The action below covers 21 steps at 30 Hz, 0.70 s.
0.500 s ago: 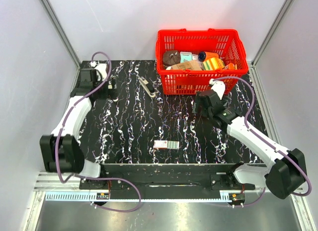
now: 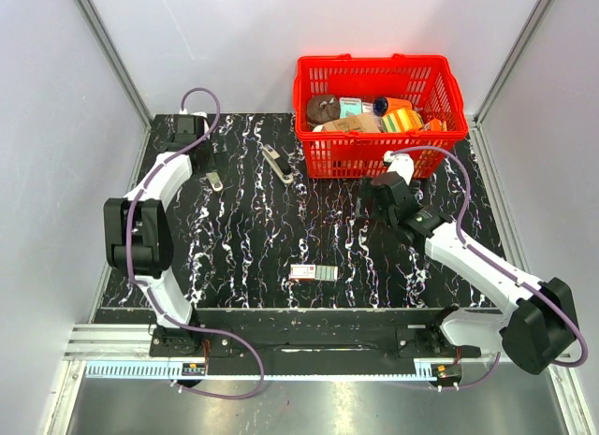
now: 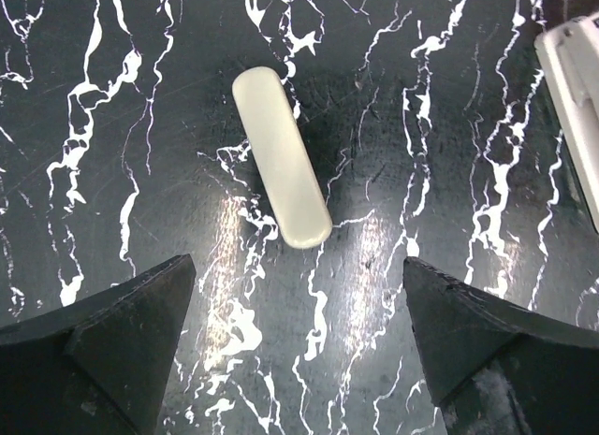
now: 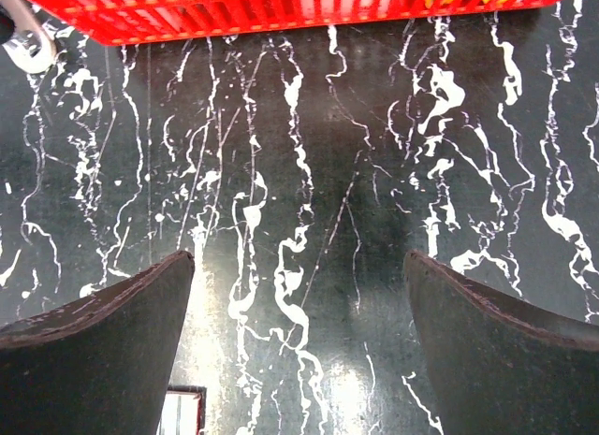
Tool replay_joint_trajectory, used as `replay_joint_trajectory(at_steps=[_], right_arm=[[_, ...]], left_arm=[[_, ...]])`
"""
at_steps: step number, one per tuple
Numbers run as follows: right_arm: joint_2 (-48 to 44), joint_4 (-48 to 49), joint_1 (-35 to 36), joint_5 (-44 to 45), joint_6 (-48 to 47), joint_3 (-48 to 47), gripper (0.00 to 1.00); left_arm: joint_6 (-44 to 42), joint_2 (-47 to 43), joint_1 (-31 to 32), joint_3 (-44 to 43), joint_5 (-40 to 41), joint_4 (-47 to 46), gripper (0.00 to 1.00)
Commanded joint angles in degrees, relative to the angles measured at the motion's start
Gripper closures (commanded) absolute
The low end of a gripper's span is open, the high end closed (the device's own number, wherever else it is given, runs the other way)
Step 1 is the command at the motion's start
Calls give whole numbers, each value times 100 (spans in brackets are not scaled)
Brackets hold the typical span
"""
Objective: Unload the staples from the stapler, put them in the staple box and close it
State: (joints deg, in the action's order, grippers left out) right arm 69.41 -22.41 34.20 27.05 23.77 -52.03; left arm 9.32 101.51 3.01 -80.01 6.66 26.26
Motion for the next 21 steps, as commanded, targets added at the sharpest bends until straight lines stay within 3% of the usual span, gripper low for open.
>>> replay_joint_trajectory(at_steps=[1,7,15,18,21], right_arm=[[64,352,140,-208,-127,-44,1],[187,255,272,-244,-162,-290,3],[152,229,342,-332,-206,-387,4],[126,238,360,-332,-162,-387,4],[117,220,395,-376,-144,-369,5]], left_arm=[[289,447,16,-427,327,-253,4],[377,1220,25,-892,530,-368,23],[325,1599,16,-1043,478,-465,28],[333,1652,16,-1087,372,-429,37],[368,1661,16,-1052,258,-341,57]])
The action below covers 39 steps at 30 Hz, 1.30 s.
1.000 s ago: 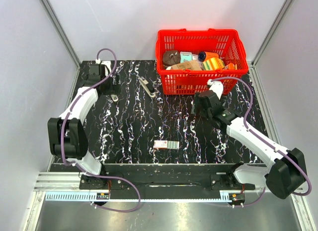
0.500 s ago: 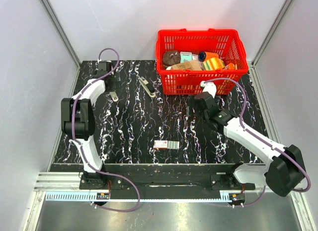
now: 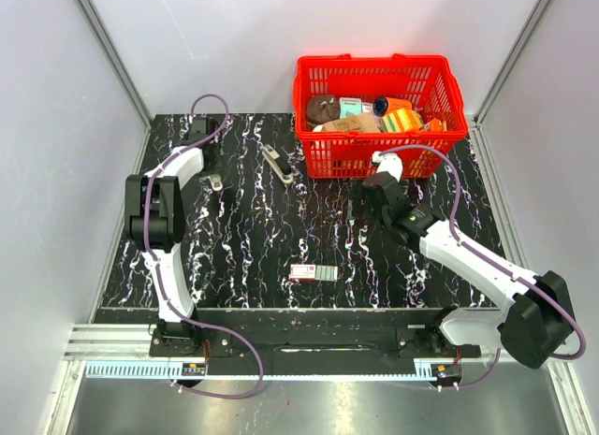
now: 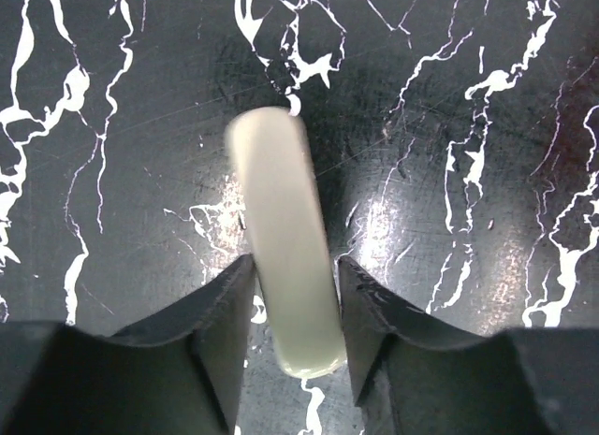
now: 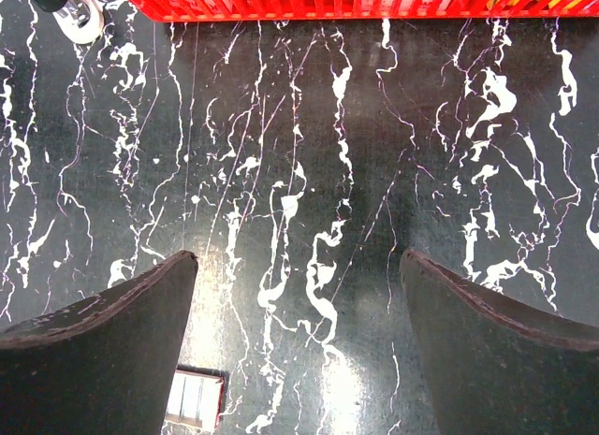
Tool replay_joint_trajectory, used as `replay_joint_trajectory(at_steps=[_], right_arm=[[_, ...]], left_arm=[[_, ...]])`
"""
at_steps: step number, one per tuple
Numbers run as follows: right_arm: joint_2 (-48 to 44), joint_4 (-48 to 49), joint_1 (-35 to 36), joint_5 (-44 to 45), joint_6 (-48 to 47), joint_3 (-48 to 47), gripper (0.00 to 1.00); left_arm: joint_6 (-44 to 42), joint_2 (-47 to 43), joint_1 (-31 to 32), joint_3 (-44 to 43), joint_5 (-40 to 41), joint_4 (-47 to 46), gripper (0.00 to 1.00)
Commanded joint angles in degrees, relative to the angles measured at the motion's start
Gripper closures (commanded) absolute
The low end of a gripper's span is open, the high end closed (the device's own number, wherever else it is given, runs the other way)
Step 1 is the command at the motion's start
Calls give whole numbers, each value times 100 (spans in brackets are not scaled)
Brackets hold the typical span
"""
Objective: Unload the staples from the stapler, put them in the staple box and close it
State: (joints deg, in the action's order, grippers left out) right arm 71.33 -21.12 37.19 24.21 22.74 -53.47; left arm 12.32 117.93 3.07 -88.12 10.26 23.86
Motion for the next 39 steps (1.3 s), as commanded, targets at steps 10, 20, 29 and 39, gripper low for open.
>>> replay_joint_trajectory(at_steps=[10,20,29,39], right_arm=[[-233,12,166,-179,37,-128,7],[-164,-85,289,-250,187,30,7],[556,30,508,-267,424,-189,7],[1400,-541,1246,250,906,-1041,5]], left_arm=[[210,-954,88,1102,-937,-162,76],[289,-3152,676,3211,-1711,198,80],[306,-3698,1406,4074,-1580,-390,80],[263,-3988,1416,3838,-1799,-259,1]])
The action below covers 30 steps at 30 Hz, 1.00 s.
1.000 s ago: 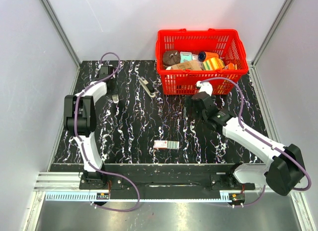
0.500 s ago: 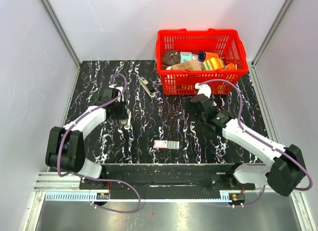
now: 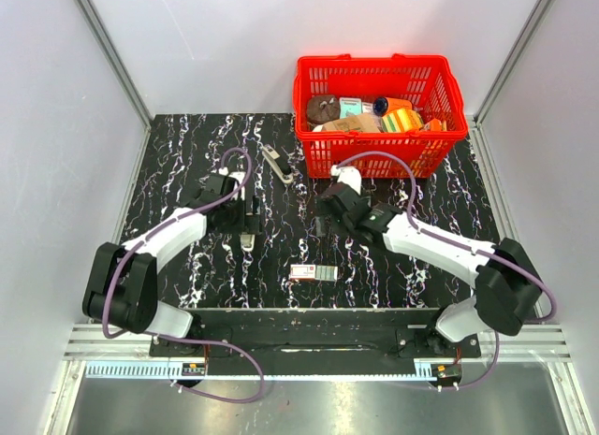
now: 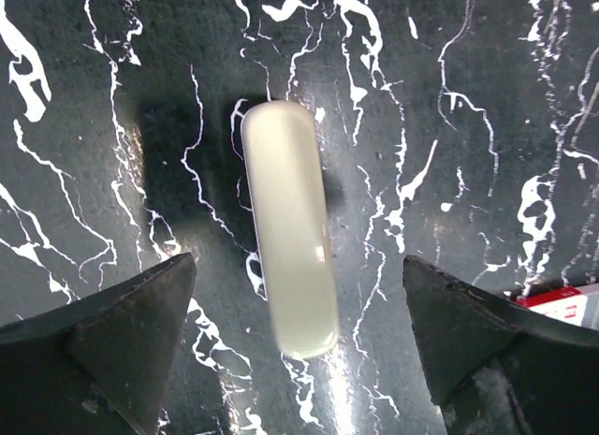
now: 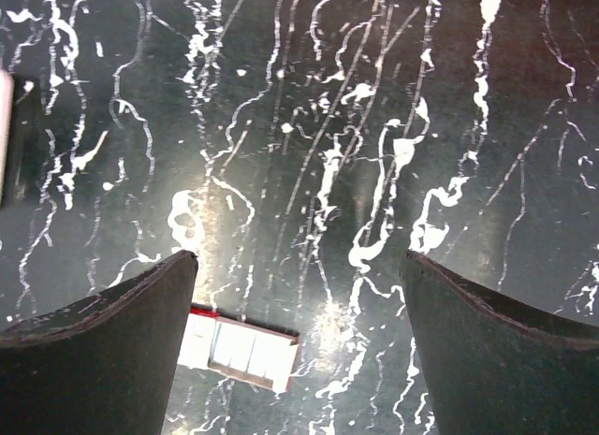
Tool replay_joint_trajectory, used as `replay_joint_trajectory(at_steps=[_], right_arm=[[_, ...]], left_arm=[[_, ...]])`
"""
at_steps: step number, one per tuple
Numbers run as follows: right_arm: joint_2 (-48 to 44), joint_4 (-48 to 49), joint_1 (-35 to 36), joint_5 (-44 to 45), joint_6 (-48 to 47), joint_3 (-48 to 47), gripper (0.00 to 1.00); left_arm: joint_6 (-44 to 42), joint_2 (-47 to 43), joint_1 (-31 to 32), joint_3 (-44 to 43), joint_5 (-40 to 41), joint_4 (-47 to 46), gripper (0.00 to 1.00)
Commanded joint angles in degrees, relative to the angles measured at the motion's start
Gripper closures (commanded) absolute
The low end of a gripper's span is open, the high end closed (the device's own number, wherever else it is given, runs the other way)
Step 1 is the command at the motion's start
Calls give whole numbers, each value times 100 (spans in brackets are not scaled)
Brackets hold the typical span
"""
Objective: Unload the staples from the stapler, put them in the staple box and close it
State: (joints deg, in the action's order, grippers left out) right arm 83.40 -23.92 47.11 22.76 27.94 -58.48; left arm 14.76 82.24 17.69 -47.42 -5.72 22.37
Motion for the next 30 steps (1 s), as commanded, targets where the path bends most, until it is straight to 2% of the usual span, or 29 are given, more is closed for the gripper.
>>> replay_joint_trajectory(at_steps=[1,4,6,9,11,13,15,16,18,23,25,26,27,30], right_arm=[[273,-384,333,465,492,-646,4],[432,-508,500,580,982,-1024,1],[493,-631,492,205,1310,-1305,1],[625,-202,501,-473,644,-1342,1],[844,-77,501,-623,694,-1499,3],[1299,-427,597,-458,870,-2050,5],[2037,-858,798,-230,949,-2770,3],[2284,-1008,904,-185,958,-3070,3],[2759,-1062,1141,-184,915,-3703,2],[3805,-1281,1336,-351,1090,-4811,3],[4113,-1369,1353,-404,1169,-5128,4],[4236,-1369,1362,-457,1196,-5234,5],[4325,-1326,1362,-509,1231,-5305,6],[4571,-1290,1380,-563,1257,-5524,10]], left_arm=[[-26,-497,-160,-346,-332,-49,1],[-53,-726,-564,-794,-605,275,1],[-114,-797,-898,-1136,-964,539,1],[-350,-753,-1434,-1550,-1825,952,1],[-605,-692,-1768,-1604,-2063,1111,1],[-913,-674,-2233,-1490,-2362,1120,11],[-1089,-822,-2778,-1297,-2672,1033,31],[-1177,-962,-2876,-1279,-2445,1024,40],[-1405,-1287,-2938,-1165,-1858,989,45],[-1749,-1983,-3044,-918,-1573,1050,38],[-1828,-2053,-3053,-874,-1617,1181,27],[-1837,-2089,-3053,-840,-1626,1199,12],[-1863,-2124,-3053,-796,-1591,1199,2],[-1907,-2264,-3053,-603,-1389,1033,1]])
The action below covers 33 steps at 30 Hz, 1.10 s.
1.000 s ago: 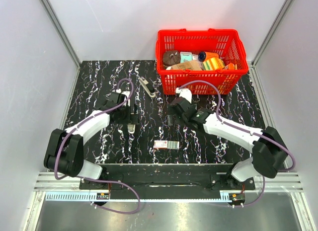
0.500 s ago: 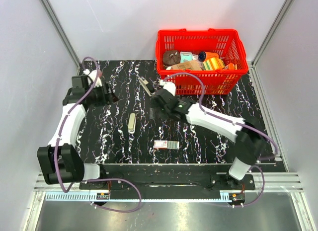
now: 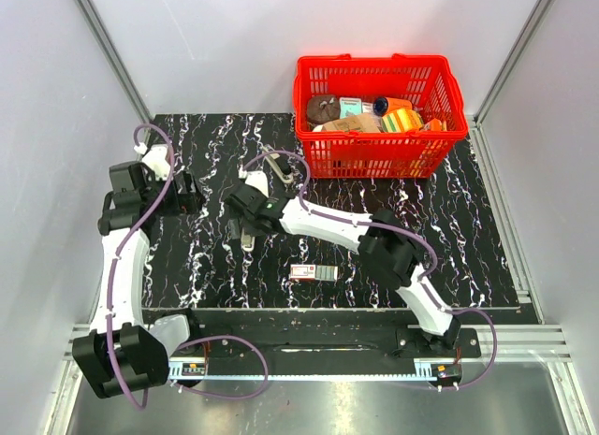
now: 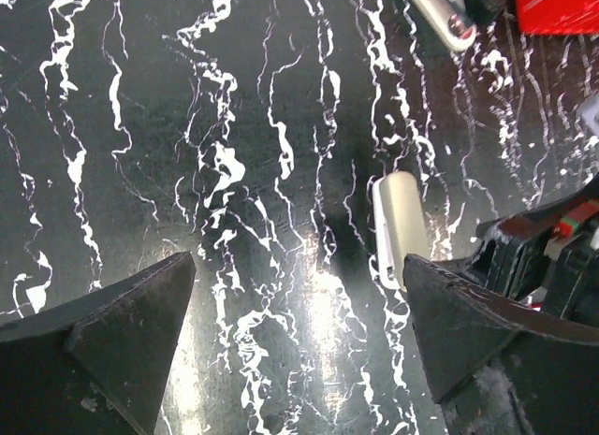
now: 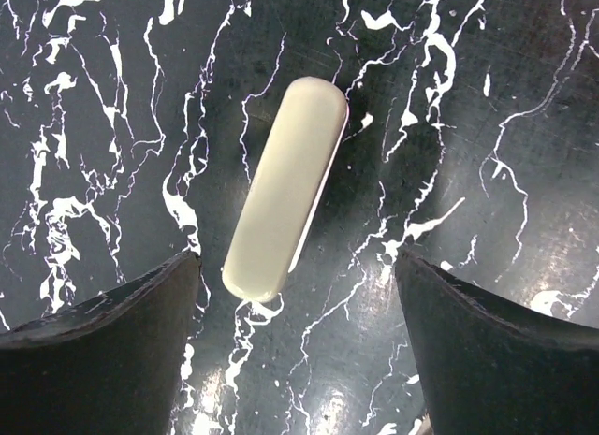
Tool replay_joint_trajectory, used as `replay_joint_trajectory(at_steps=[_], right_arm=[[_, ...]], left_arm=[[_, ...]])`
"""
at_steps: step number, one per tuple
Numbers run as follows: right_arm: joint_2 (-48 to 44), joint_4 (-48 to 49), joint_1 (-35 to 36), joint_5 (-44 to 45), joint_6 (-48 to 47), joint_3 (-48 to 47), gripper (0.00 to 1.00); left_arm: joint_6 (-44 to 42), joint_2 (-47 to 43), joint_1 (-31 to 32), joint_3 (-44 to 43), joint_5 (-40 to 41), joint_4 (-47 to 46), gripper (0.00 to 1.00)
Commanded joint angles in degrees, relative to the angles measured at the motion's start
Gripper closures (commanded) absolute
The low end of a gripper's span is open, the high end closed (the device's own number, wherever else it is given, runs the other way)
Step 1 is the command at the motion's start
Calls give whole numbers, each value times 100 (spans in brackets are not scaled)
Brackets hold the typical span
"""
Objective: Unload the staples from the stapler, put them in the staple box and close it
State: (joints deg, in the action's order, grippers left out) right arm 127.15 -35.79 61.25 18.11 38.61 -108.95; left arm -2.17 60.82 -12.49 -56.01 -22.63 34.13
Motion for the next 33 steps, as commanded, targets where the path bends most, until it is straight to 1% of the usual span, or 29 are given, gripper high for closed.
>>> replay_joint_trajectory(at_steps=[1,4,7,9,16,17,21,24,29,30,31,33], right_arm=[[283,-147,-35,-114,191,-583,12],[617,-480,-26,-115,226,-969,15],[837,-508,-26,-115,208,-1137,16],[925,-508,-26,-132,208,-1190,20],[1101,-517,-26,-246,226,-1392,44],[1092,-517,-26,-264,243,-1393,48],[987,-464,-26,-290,235,-1384,69],[794,-342,-26,-352,278,-1287,79],[162,1,-26,-370,436,-841,90],[-13,176,-26,-369,489,-682,91],[-215,352,-26,-387,550,-472,93],[-558,826,-35,-466,647,-50,100]], left_arm=[[-231,-131,-34,283,347,-170,1],[-310,-140,-34,327,452,-135,1],[-301,-140,-34,397,584,-126,1],[-275,-105,-34,406,629,-135,1],[-354,-166,-34,477,708,-152,1],[-397,-201,-34,512,682,-178,7],[-450,-395,-34,705,585,-319,26],[-433,-518,-25,933,252,-459,33],[-529,-439,-8,1109,-539,-557,34],[-634,-422,-8,1136,-723,-557,32],[-766,-395,1,1153,-943,-574,27],[-1186,-395,19,1180,-1216,-574,24]])
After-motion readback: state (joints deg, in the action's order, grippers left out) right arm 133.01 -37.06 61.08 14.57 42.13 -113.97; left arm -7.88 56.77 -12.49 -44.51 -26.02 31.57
